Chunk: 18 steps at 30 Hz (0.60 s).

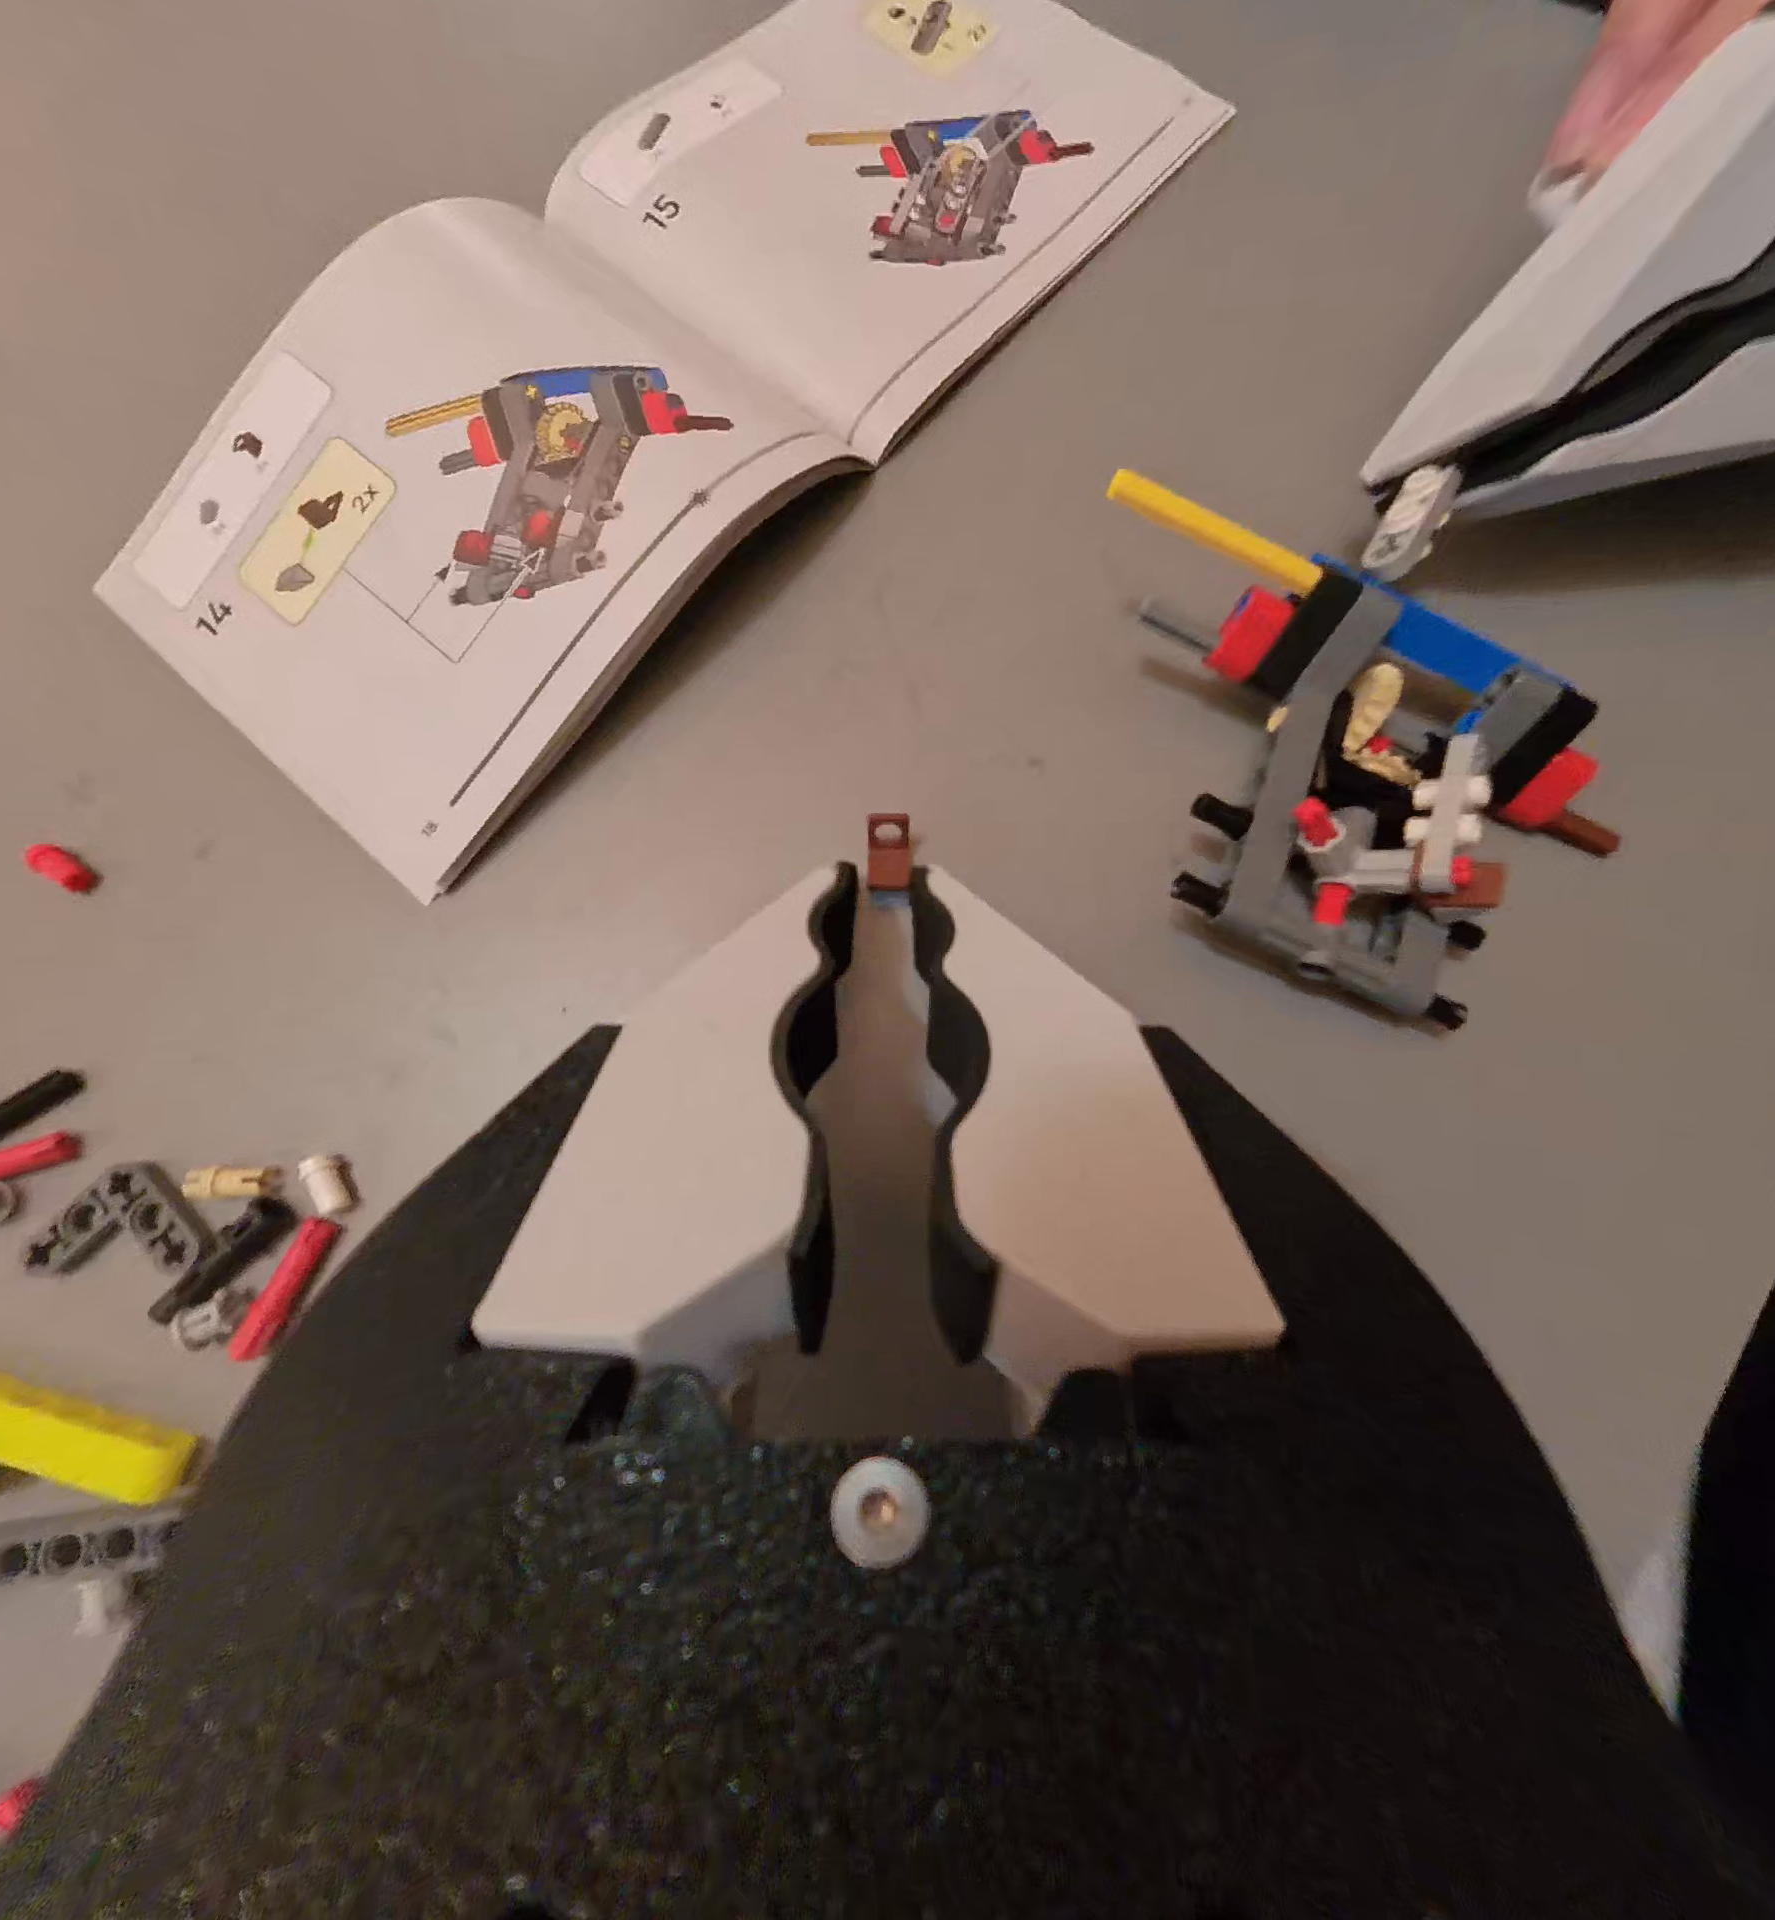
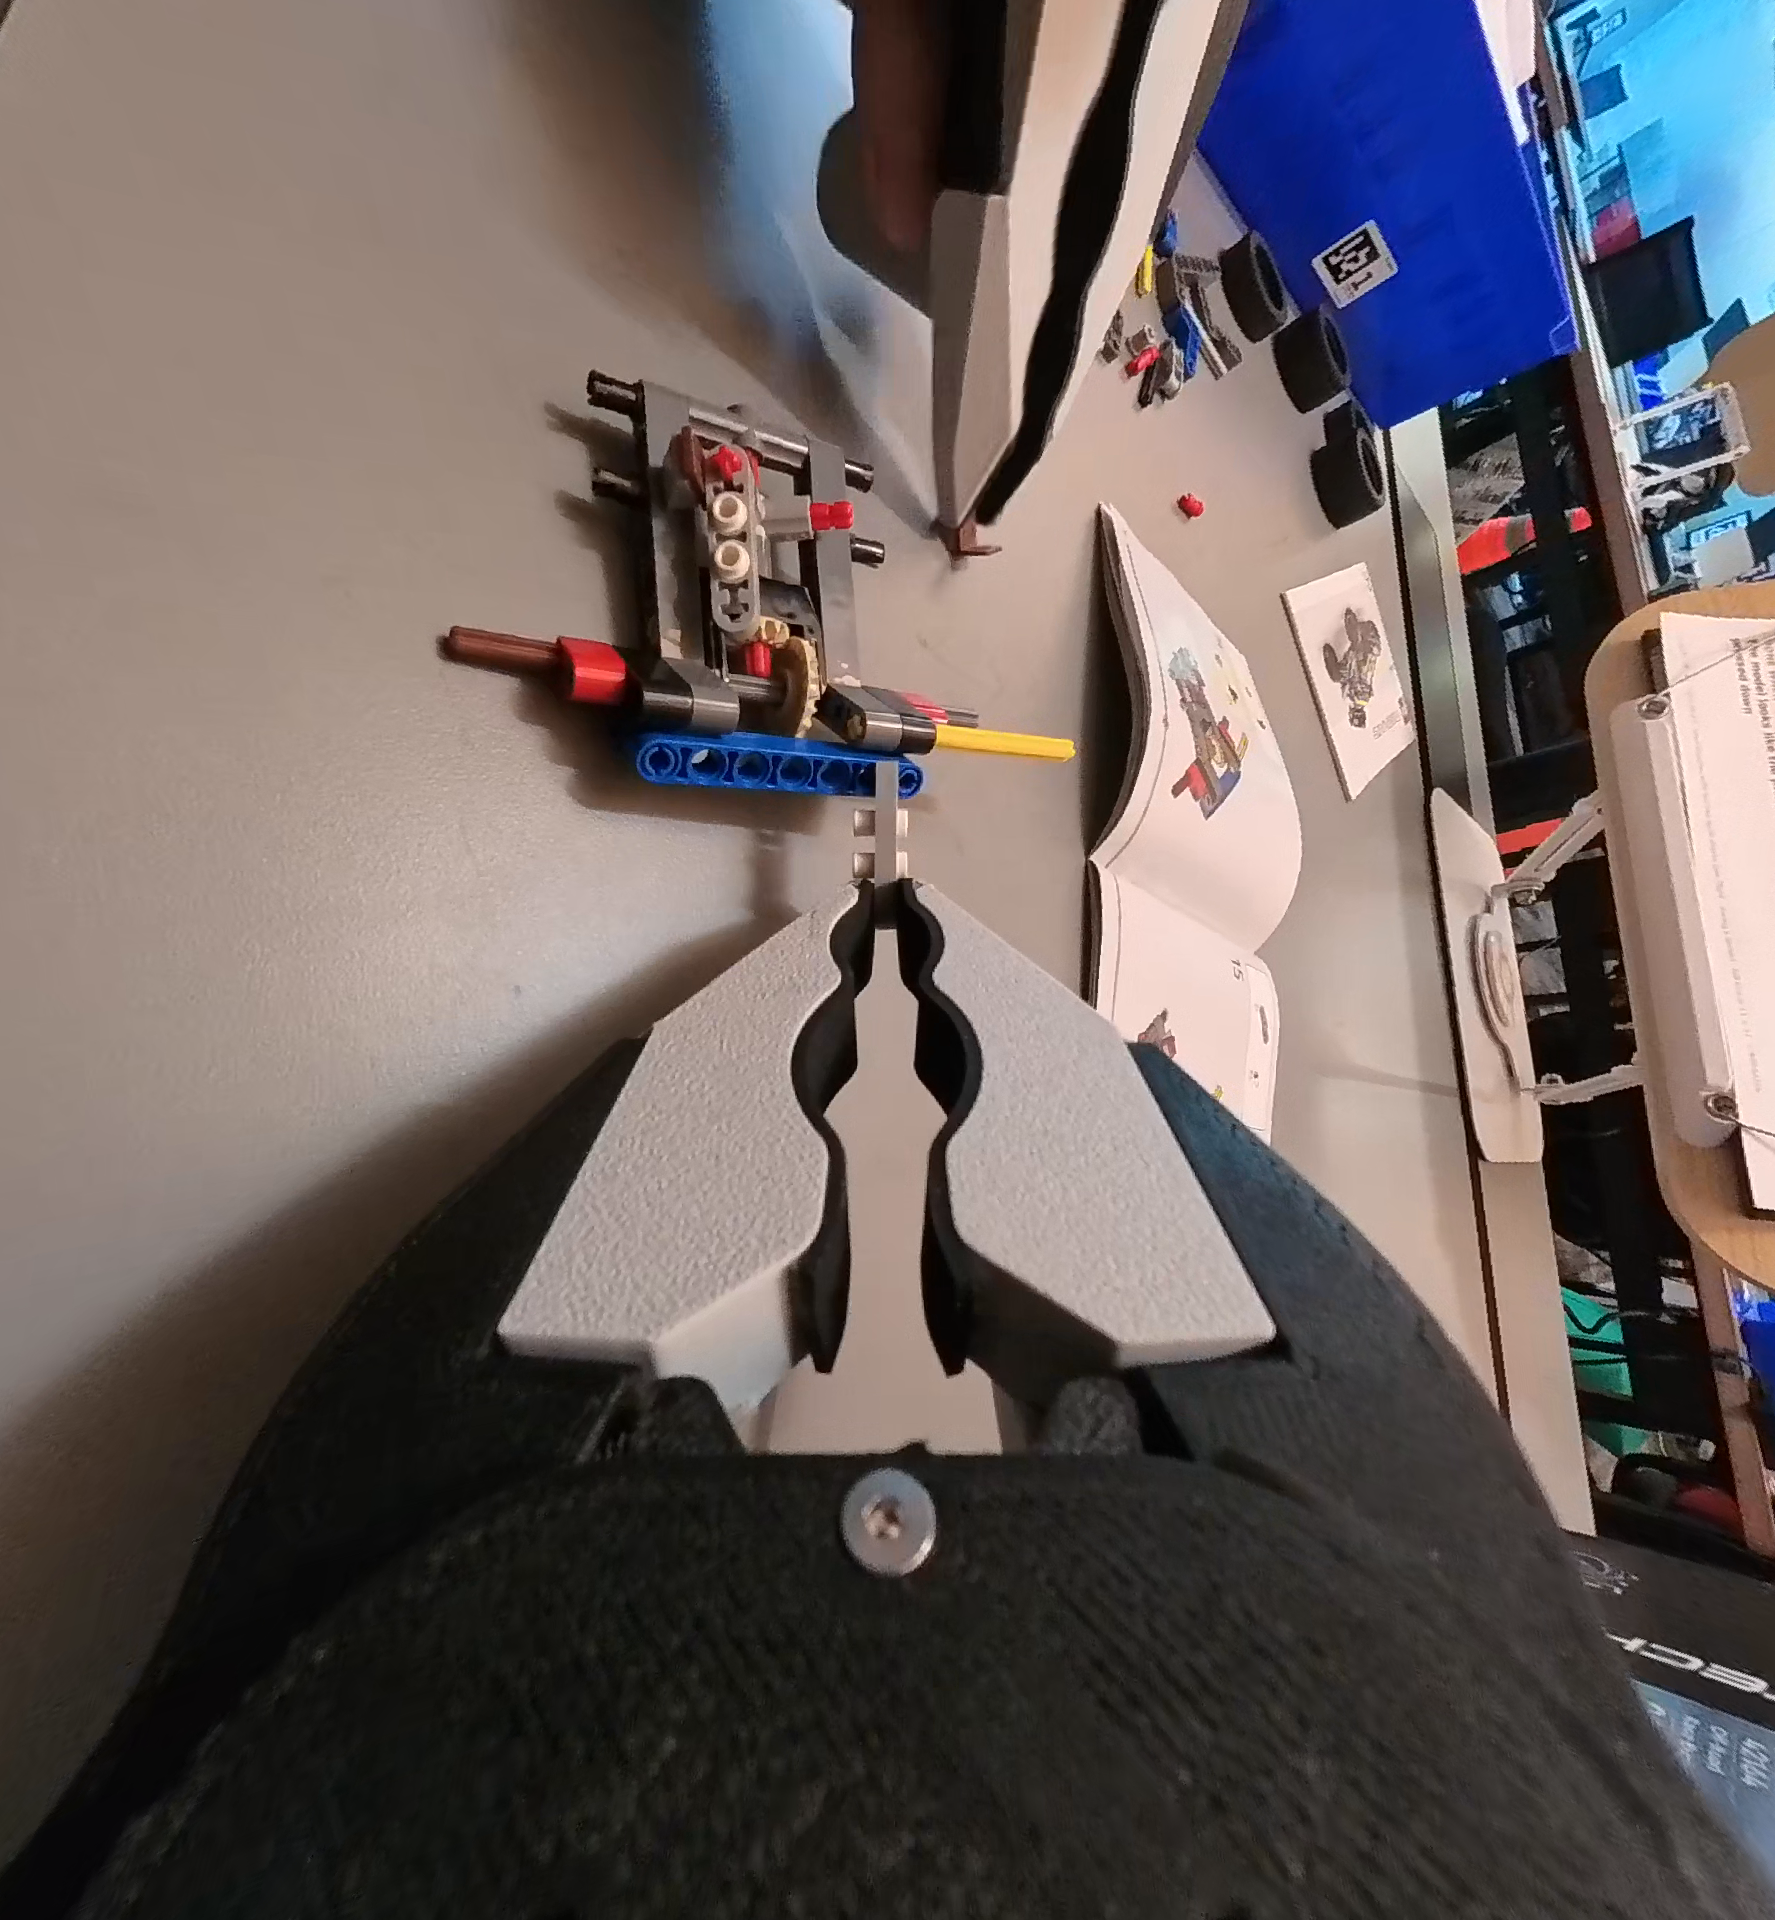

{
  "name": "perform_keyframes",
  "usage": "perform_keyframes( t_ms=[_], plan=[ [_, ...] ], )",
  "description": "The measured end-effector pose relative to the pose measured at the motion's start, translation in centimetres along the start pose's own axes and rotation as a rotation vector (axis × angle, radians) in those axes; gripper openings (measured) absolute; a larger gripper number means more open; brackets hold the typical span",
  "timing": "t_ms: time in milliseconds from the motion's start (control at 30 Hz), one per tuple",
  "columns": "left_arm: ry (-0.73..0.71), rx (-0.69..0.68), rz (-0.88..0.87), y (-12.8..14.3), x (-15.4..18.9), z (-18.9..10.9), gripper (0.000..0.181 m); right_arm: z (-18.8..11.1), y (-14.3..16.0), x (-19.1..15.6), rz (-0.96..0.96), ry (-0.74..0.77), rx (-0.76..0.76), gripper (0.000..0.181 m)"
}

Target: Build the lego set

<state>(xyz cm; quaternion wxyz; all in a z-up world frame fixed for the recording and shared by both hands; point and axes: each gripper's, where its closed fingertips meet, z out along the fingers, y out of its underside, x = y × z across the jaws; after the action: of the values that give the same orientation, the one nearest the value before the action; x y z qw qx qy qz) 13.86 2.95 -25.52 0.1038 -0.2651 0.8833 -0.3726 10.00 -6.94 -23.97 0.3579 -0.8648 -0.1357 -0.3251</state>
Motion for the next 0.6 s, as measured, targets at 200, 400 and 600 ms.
perform_keyframes(
  t_ms=[200, 400, 600],
  plan=[
    [0.123, 0.018, 0.217, -0.1, -0.2, 0.4, 0.005, -0.8, -1.6, -0.1, -0.015, -0.014, 0.034, 0.001],
    [0.384, -0.017, 0.830, -1.4, 2.3, -2.4, 0.005, -1.2, -4.7, -0.4, -0.017, -0.022, 0.085, 0.001],
    [0.572, -0.159, 1.178, -2.9, 4.6, -2.5, 0.005, 0.6, -5.0, -0.9, -0.066, 0.017, -0.038, 0.001]
  ],
)
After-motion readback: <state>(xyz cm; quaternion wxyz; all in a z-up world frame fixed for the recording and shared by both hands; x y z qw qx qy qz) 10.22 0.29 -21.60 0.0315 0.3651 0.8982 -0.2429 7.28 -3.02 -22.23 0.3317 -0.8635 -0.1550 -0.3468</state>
